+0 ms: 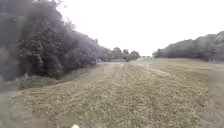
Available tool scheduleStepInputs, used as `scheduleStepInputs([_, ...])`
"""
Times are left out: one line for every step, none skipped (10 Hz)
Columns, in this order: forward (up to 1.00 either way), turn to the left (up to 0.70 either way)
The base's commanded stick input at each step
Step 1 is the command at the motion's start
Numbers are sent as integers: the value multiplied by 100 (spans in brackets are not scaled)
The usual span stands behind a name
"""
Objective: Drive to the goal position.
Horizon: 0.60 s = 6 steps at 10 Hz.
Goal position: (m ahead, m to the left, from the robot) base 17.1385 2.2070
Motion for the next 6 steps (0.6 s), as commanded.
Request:
scheduleStepInputs([60,-7])
scheduleStepInputs([60,0])
scheduleStepInputs([60,0])
scheduleStepInputs([60,0])
scheduleStepInputs([60,0])
scheduleStepInputs([60,0])
